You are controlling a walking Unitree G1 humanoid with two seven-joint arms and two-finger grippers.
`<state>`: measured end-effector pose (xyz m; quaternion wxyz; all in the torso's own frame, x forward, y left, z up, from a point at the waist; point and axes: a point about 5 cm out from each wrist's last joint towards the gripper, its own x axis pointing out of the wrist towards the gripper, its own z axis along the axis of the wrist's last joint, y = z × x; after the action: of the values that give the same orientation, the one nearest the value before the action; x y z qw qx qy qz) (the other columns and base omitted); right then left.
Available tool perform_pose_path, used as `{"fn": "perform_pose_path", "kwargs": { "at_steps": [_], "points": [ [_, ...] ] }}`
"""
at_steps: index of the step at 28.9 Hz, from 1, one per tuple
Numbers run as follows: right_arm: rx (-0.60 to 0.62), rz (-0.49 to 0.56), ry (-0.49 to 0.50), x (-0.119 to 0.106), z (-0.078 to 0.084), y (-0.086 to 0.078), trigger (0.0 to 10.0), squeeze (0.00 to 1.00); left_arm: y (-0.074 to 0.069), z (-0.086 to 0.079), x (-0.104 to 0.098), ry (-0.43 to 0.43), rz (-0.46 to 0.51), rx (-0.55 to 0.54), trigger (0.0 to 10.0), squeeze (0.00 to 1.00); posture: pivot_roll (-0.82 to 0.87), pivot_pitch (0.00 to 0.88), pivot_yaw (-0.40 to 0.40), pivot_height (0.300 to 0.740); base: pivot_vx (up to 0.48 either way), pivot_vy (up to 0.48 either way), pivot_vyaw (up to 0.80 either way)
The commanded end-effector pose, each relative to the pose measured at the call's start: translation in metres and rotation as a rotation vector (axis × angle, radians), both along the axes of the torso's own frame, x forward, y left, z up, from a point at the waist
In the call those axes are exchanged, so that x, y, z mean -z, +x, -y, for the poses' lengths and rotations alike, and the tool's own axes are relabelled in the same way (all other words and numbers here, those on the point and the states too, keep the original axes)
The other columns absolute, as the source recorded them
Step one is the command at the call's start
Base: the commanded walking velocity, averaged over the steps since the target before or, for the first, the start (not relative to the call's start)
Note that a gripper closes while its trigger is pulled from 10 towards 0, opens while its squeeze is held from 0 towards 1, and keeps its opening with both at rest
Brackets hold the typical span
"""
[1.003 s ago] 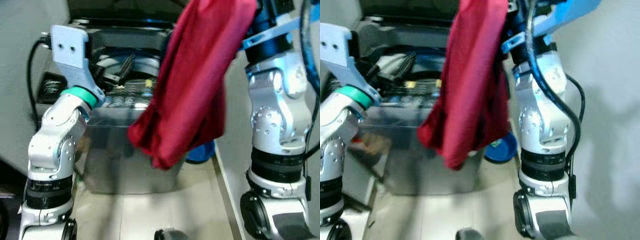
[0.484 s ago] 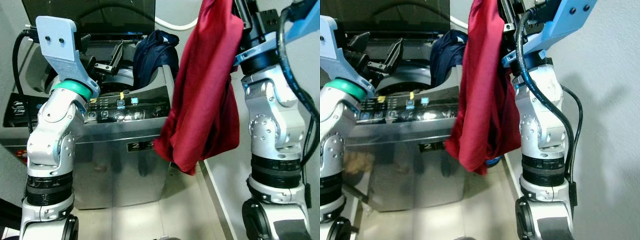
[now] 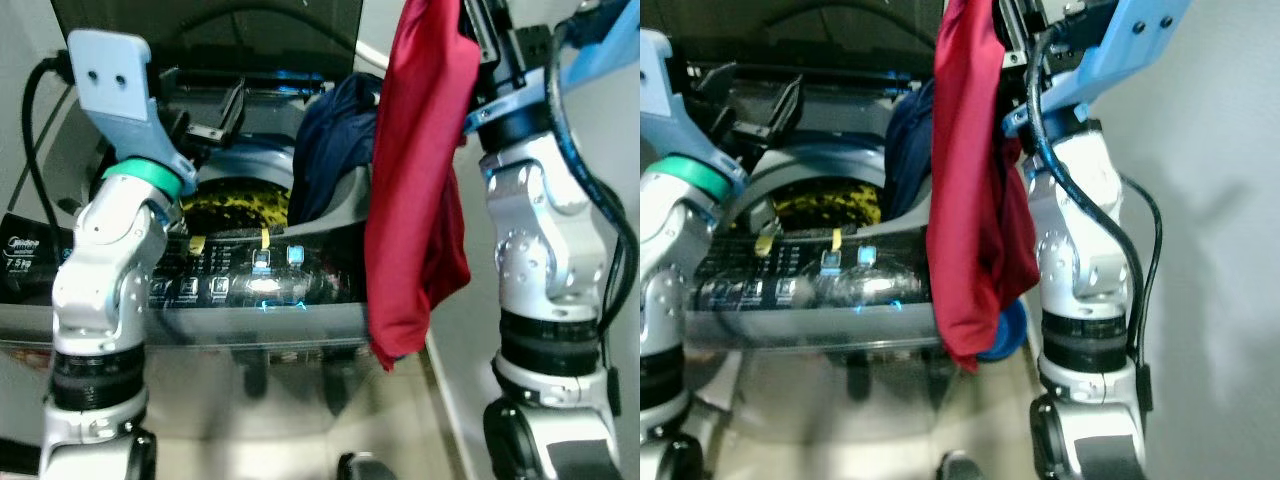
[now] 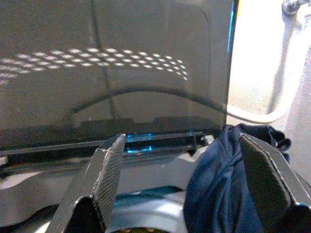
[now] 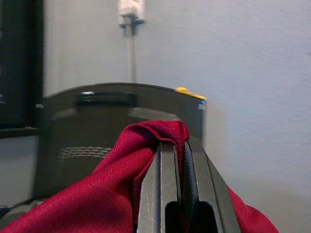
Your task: Clothes washing
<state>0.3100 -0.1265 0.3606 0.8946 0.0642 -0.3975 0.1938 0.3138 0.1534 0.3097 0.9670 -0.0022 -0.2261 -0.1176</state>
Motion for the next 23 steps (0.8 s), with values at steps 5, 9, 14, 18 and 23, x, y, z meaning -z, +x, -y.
{"fn": "perform_pose_path", "kwargs": {
  "at_steps": [5,9,14,18,23],
  "points": [
    [-0.009,0.030,0.009,-0.0039,-0.0019,-0.0043,10.0,0.00,-0.0019,-0.0018,0.0014,0.007,-0.004,0.002,10.0,0.00,0.00,0.051,0.005,0.740,0.000,0.000,0.00],
    [-0.013,0.031,0.010,-0.0041,-0.0027,-0.0043,10.0,0.00,-0.0018,-0.0013,-0.0007,0.006,0.004,0.017,10.0,0.00,0.00,0.051,0.005,0.740,0.000,0.000,0.00],
    [-0.014,0.034,0.011,-0.0046,-0.0029,-0.0045,10.0,0.00,-0.0023,0.0012,-0.0003,0.016,0.001,0.037,10.0,0.00,-0.01,0.051,0.007,0.740,0.000,0.000,0.00],
    [-0.013,0.032,0.013,-0.0043,-0.0028,-0.0042,10.0,0.00,-0.0014,0.0005,0.0005,0.011,-0.008,0.027,10.0,0.00,0.00,0.052,0.006,0.740,0.000,0.086,0.00],
    [-0.013,0.028,0.015,-0.0039,-0.0026,-0.0038,10.0,0.00,-0.0002,-0.0023,0.0005,-0.005,-0.015,0.013,10.0,0.00,0.00,0.052,0.006,0.740,0.000,0.453,0.00]
  ]
}}
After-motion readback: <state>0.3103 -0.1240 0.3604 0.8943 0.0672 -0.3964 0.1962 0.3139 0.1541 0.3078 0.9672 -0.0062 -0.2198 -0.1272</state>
